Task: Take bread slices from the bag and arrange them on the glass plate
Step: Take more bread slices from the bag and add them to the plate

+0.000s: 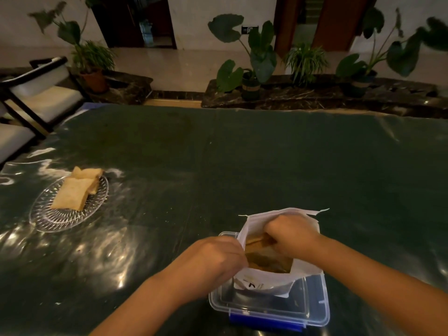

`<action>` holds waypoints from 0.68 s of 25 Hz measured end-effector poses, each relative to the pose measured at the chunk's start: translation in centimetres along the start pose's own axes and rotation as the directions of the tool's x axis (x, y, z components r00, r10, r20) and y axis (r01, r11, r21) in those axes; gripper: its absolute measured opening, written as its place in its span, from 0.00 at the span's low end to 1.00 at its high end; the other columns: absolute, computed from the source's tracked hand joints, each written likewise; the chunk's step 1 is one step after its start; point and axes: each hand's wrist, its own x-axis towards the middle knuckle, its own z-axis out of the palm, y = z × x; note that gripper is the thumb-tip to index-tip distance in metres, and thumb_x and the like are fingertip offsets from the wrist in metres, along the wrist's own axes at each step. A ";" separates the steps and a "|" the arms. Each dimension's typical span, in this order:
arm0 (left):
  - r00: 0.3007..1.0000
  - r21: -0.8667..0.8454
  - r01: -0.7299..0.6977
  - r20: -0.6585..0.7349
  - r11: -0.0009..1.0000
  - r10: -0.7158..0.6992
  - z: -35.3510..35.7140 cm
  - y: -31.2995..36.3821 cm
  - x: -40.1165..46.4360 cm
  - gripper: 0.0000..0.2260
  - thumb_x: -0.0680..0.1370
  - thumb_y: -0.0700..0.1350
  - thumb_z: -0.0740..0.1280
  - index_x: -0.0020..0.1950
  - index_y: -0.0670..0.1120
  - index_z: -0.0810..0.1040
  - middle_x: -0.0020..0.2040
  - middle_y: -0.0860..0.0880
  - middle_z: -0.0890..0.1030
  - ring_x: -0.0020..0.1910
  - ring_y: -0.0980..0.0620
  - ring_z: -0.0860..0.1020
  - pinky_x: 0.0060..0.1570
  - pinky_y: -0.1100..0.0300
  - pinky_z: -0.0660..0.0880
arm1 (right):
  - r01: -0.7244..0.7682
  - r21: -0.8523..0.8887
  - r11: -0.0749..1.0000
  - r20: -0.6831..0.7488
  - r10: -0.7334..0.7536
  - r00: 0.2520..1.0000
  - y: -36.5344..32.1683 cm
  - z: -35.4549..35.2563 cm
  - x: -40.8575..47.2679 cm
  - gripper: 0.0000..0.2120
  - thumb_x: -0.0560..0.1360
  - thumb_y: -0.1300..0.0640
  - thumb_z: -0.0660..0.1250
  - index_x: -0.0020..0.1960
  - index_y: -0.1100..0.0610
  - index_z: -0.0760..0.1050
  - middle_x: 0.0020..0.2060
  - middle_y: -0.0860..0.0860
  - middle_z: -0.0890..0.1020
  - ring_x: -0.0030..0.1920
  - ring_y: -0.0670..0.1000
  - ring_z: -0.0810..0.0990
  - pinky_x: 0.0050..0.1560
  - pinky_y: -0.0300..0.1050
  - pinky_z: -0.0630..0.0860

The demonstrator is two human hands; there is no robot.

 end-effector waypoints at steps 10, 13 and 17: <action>0.955 -0.254 0.089 -0.252 0.963 -0.155 -1.4 -0.2 0.2 0.15 0.74 0.49 0.67 0.61 0.53 0.75 0.55 0.54 0.81 0.57 0.62 0.75 0.58 0.60 0.75 | 0.217 0.126 0.968 -0.282 -0.175 0.943 2.3 -5.7 -4.1 0.07 0.69 0.54 0.67 0.46 0.50 0.79 0.39 0.47 0.83 0.39 0.45 0.80 0.42 0.45 0.80; 0.846 -0.381 0.185 -0.408 0.906 -0.344 -3.4 -0.9 0.3 0.25 0.71 0.55 0.67 0.67 0.61 0.65 0.64 0.61 0.72 0.65 0.65 0.68 0.63 0.65 0.69 | 0.304 0.111 0.946 -0.298 -0.260 0.918 2.0 -8.5 -5.3 0.08 0.69 0.54 0.68 0.48 0.48 0.79 0.41 0.44 0.83 0.41 0.42 0.80 0.41 0.40 0.79; 0.848 -0.680 0.201 -0.239 0.705 -0.472 -5.5 -2.1 0.3 0.39 0.65 0.58 0.73 0.70 0.65 0.55 0.68 0.65 0.65 0.67 0.67 0.63 0.66 0.67 0.65 | 0.381 0.026 0.924 -0.322 -0.353 0.879 0.0 -13.0 -6.8 0.08 0.68 0.53 0.69 0.47 0.46 0.79 0.40 0.42 0.83 0.42 0.39 0.79 0.45 0.34 0.75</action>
